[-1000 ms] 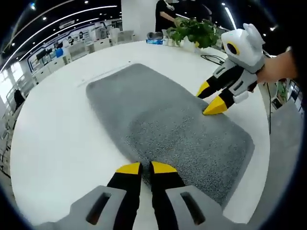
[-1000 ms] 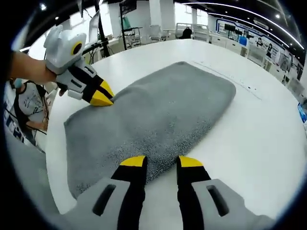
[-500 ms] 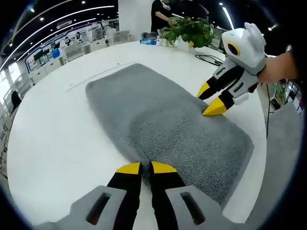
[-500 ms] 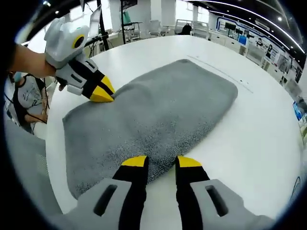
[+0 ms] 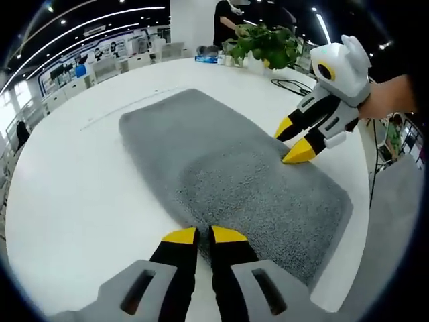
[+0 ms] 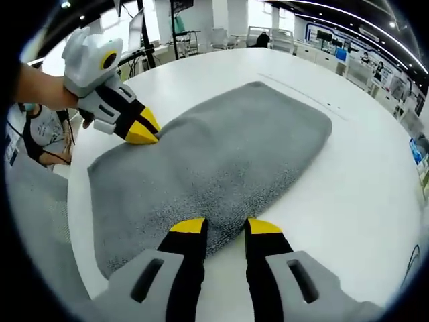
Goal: Fold the towel on the table until its edges align and the towel forms a compact rectangular stack.
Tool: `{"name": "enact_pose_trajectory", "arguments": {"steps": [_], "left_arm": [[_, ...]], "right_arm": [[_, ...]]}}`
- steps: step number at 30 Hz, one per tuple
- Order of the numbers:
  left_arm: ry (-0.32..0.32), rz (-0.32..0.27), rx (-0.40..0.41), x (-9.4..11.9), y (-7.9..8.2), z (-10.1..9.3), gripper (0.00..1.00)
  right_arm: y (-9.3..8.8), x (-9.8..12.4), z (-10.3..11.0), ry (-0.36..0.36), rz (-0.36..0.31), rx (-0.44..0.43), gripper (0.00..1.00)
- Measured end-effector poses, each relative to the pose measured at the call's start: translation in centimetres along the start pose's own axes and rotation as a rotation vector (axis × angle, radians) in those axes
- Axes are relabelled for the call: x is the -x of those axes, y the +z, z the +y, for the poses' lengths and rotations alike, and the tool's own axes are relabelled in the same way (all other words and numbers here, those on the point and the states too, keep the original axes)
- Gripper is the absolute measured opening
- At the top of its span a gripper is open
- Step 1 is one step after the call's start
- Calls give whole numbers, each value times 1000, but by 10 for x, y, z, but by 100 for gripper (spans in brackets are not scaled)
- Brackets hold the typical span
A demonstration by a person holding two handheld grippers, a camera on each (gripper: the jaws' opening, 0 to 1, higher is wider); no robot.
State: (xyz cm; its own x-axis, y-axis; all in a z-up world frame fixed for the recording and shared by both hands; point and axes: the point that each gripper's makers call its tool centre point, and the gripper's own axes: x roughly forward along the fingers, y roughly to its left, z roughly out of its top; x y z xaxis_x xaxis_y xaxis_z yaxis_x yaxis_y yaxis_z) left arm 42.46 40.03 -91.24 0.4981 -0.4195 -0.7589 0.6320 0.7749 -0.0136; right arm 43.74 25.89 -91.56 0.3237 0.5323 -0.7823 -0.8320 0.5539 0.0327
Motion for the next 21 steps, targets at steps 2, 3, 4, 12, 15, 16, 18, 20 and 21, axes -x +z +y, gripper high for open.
{"name": "enact_pose_trajectory", "arguments": {"steps": [2, 3, 4, 12, 15, 16, 18, 20, 21], "left_arm": [[3, 7, 9, -3, 3, -4, 7], [4, 10, 2, -4, 4, -6, 7], [5, 12, -2, -5, 6, -8, 7], [3, 23, -9, -18, 19, -22, 7], [-1, 19, -6, -22, 24, -31, 7], [-2, 18, -8, -23, 25, -33, 7], [-4, 16, -5, -26, 27, -39, 7], [-6, 15, -8, -28, 30, -45, 7], [-6, 14, -7, -29, 31, -47, 7]], "right_arm": [[-3, 2, -4, 3, 1, 5, 21], [-4, 3, -5, 5, 1, 8, 21], [-6, 5, -8, 8, 0, 10, 21], [-20, 18, -21, 9, -15, -5, 21], [-27, 22, -29, 10, -21, -16, 21], [-29, 24, -31, 10, -21, -16, 21], [-32, 28, -33, 8, -17, -11, 21], [-35, 30, -35, 6, -16, -7, 21], [-37, 33, -37, 3, -14, -10, 21]]}}
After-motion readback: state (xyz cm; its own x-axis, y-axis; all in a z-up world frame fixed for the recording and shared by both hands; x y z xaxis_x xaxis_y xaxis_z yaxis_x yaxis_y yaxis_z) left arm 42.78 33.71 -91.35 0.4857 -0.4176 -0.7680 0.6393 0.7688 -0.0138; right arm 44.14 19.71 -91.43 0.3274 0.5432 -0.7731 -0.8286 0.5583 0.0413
